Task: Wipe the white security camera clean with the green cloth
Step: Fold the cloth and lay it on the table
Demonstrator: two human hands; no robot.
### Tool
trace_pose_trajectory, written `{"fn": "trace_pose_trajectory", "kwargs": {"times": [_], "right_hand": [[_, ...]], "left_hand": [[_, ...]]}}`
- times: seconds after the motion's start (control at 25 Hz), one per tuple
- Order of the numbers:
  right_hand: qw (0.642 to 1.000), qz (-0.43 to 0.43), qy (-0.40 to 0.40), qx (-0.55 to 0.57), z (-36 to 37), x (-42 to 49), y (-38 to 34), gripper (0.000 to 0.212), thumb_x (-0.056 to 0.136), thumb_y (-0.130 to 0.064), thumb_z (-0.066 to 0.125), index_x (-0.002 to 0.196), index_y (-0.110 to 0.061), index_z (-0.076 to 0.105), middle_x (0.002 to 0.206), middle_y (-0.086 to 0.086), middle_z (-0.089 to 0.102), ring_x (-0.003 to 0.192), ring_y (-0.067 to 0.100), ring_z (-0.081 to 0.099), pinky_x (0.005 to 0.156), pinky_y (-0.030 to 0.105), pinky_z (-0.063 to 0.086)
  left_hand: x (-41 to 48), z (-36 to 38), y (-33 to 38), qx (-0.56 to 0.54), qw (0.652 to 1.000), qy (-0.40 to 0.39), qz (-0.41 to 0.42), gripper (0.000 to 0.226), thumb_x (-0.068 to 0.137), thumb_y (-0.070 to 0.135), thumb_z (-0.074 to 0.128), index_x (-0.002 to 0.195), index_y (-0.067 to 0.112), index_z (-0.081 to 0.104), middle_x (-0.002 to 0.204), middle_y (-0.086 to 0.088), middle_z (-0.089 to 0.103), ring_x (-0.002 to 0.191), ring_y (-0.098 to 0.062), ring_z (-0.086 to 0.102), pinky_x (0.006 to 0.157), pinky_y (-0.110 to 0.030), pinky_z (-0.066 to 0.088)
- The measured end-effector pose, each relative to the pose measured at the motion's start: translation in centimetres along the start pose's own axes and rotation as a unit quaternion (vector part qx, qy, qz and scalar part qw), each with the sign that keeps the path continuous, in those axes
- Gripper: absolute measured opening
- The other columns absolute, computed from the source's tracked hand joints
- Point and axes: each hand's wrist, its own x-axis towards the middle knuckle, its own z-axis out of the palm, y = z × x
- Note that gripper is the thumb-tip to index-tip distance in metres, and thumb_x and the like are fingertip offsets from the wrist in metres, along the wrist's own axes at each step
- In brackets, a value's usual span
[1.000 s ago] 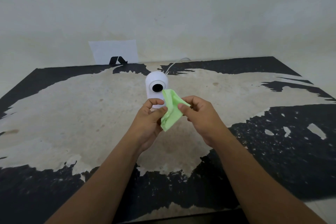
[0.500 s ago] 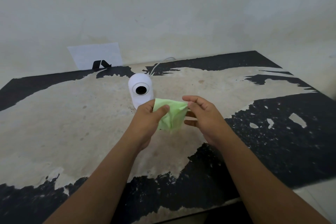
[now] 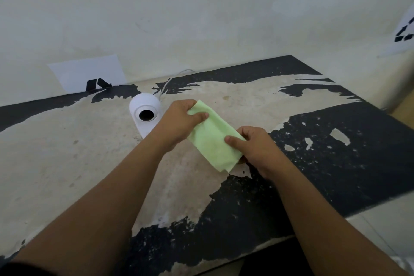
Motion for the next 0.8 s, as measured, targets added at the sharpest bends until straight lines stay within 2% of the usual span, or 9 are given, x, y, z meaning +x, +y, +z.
{"fn": "trace_pose_trajectory", "kwargs": {"times": [0.08, 0.16, 0.28, 0.4, 0.48, 0.6, 0.64, 0.72, 0.8], "right_hand": [[0.996, -0.016, 0.021, -0.087, -0.7, -0.3, 0.0, 0.019, 0.08, -0.026, 0.07, 0.074, -0.01, 0.064, 0.075, 0.01, 0.068, 0.062, 0.021, 0.062, 0.05, 0.03, 0.049], [0.99, -0.023, 0.026, -0.136, -1.2, -0.4, -0.1, 0.016, 0.08, -0.027, 0.07, 0.075, -0.012, 0.066, 0.075, 0.008, 0.069, 0.06, 0.017, 0.06, 0.054, 0.03, 0.048], [0.996, -0.004, 0.01, -0.087, -1.5, -0.5, -0.4, 0.011, 0.085, -0.021, 0.064, 0.085, -0.01, 0.069, 0.076, 0.011, 0.07, 0.049, 0.012, 0.053, 0.047, 0.026, 0.045], [0.998, 0.029, -0.018, -0.047, -1.7, -0.2, -0.4, 0.017, 0.09, -0.02, 0.057, 0.102, -0.013, 0.067, 0.086, 0.01, 0.071, 0.052, 0.016, 0.055, 0.046, 0.026, 0.047], [0.989, 0.011, 0.001, -0.149, -2.0, 0.4, -0.2, 0.024, 0.09, -0.026, 0.055, 0.111, -0.016, 0.063, 0.1, 0.008, 0.07, 0.068, 0.018, 0.062, 0.059, 0.029, 0.051], [0.909, -0.032, 0.065, -0.41, -2.0, 0.8, 0.6, 0.046, 0.086, -0.042, 0.057, 0.124, -0.016, 0.053, 0.123, 0.008, 0.058, 0.109, 0.027, 0.053, 0.089, 0.038, 0.045], [0.894, -0.047, 0.079, -0.438, -1.9, 0.7, 0.8, 0.049, 0.086, -0.043, 0.056, 0.127, -0.019, 0.05, 0.126, 0.007, 0.052, 0.114, 0.029, 0.047, 0.094, 0.041, 0.042], [0.897, -0.095, 0.069, -0.426, -1.6, 0.6, 1.0, 0.044, 0.086, -0.041, 0.055, 0.127, -0.027, 0.05, 0.13, 0.003, 0.044, 0.118, 0.029, 0.041, 0.099, 0.044, 0.038], [0.898, -0.123, 0.012, -0.421, -1.1, 0.7, 1.1, 0.035, 0.088, -0.037, 0.053, 0.122, -0.031, 0.054, 0.132, -0.002, 0.044, 0.119, 0.027, 0.042, 0.101, 0.045, 0.037]], "left_hand": [[1.6, 0.6, -0.1, 0.065, 0.998, -0.02, -0.009, 0.025, 0.087, 0.026, 0.063, 0.093, 0.001, 0.065, 0.086, -0.013, 0.065, 0.074, -0.024, 0.059, 0.065, -0.037, 0.049], [3.0, 1.2, 0.0, 0.098, 0.994, -0.036, -0.013, 0.03, 0.086, 0.027, 0.064, 0.092, -0.002, 0.065, 0.086, -0.02, 0.065, 0.076, -0.025, 0.059, 0.069, -0.042, 0.051], [4.5, 1.8, 0.7, 0.098, 0.993, -0.056, -0.021, 0.017, 0.083, 0.017, 0.069, 0.089, 0.002, 0.068, 0.087, -0.017, 0.069, 0.074, -0.024, 0.062, 0.071, -0.037, 0.054], [5.5, 2.1, 1.2, 0.052, 0.994, -0.074, -0.053, 0.011, 0.08, 0.011, 0.072, 0.089, 0.006, 0.068, 0.085, -0.011, 0.068, 0.074, -0.024, 0.064, 0.07, -0.035, 0.055], [6.2, 2.5, 0.8, 0.069, 0.993, -0.076, -0.051, 0.025, 0.076, 0.014, 0.076, 0.099, 0.008, 0.067, 0.092, -0.012, 0.067, 0.08, -0.026, 0.064, 0.076, -0.039, 0.055], [6.1, 3.2, -1.2, 0.193, 0.981, -0.019, 0.007, 0.043, 0.079, 0.029, 0.072, 0.118, 0.016, 0.058, 0.109, -0.007, 0.057, 0.094, -0.021, 0.055, 0.084, -0.035, 0.046], [5.4, 3.4, -1.9, 0.239, 0.97, 0.017, 0.041, 0.04, 0.082, 0.032, 0.068, 0.117, 0.018, 0.056, 0.112, -0.007, 0.055, 0.097, -0.02, 0.052, 0.085, -0.034, 0.043], [3.6, 3.5, -3.5, 0.301, 0.948, 0.059, 0.089, 0.026, 0.086, 0.035, 0.061, 0.108, 0.021, 0.057, 0.114, -0.008, 0.053, 0.102, -0.024, 0.051, 0.089, -0.037, 0.043], [1.3, 3.8, -5.0, 0.364, 0.927, 0.026, 0.089, 0.023, 0.088, 0.039, 0.054, 0.104, 0.023, 0.06, 0.115, -0.006, 0.053, 0.109, -0.029, 0.049, 0.093, -0.043, 0.043]]}}
